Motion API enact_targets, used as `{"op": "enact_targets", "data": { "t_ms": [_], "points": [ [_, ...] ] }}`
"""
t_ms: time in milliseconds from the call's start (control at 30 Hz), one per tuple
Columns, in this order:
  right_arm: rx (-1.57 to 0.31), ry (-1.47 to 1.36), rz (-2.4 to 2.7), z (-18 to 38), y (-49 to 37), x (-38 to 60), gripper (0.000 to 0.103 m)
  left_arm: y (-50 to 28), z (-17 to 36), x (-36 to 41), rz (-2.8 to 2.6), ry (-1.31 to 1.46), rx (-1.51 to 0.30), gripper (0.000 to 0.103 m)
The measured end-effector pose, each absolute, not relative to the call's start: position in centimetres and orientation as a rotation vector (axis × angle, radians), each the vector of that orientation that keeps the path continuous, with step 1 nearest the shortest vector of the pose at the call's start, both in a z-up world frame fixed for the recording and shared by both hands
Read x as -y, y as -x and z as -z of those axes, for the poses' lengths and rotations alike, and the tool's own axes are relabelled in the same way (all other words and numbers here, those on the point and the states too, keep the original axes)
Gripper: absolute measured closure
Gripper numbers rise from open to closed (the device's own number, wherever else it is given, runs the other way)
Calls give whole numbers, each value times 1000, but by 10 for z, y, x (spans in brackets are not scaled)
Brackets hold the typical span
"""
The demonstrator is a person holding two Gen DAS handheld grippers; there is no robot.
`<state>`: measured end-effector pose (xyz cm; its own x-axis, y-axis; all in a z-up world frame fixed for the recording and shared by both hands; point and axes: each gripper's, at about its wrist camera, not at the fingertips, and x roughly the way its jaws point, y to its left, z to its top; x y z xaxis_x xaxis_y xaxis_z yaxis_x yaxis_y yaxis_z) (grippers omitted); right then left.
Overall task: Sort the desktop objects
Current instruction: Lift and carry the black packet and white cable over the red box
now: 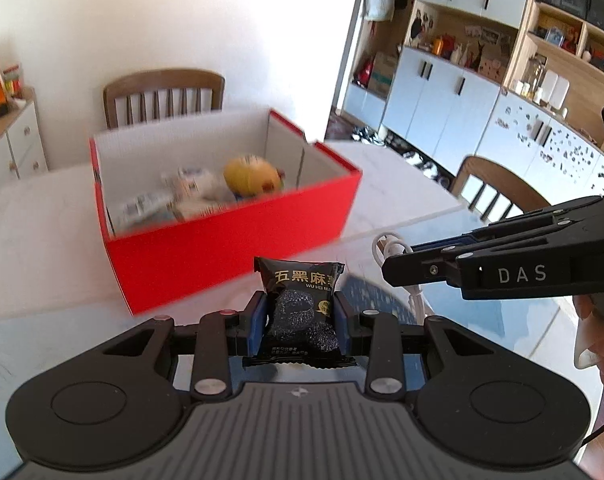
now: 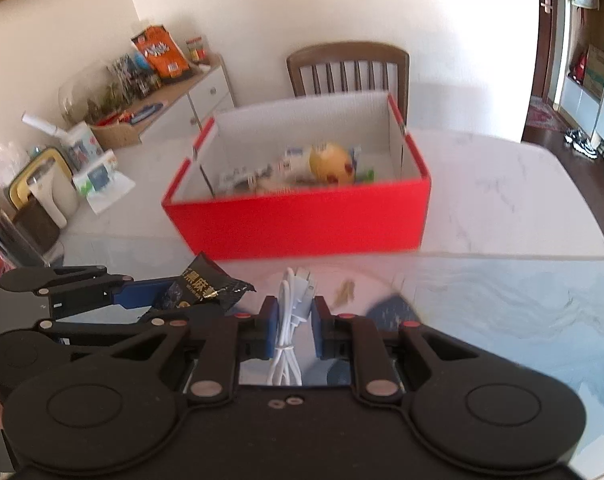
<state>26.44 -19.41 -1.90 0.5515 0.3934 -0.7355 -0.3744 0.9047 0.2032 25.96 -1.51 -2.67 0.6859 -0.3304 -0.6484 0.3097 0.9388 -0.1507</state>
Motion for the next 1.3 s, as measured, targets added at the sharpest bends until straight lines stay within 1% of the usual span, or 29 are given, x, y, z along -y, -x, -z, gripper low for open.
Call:
{"op": "enact_targets", "data": {
  "t_ms": [300,600,1067,1300],
  "points": [
    [-817,-6,-480,-11,-293,181,86,-292,-17,8,322,6,-658,69],
    [-758,23,-495,-30,-320,163,86,-327,-36,-5,289,6,-629,69],
    [-756,65,-481,-24,-383,138,86,-400,-21,-30,263,-10,-705,69],
    [-770,79,-489,-6,-412,128,86,-439,-1,-40,272,5,-765,69]
  ]
}}
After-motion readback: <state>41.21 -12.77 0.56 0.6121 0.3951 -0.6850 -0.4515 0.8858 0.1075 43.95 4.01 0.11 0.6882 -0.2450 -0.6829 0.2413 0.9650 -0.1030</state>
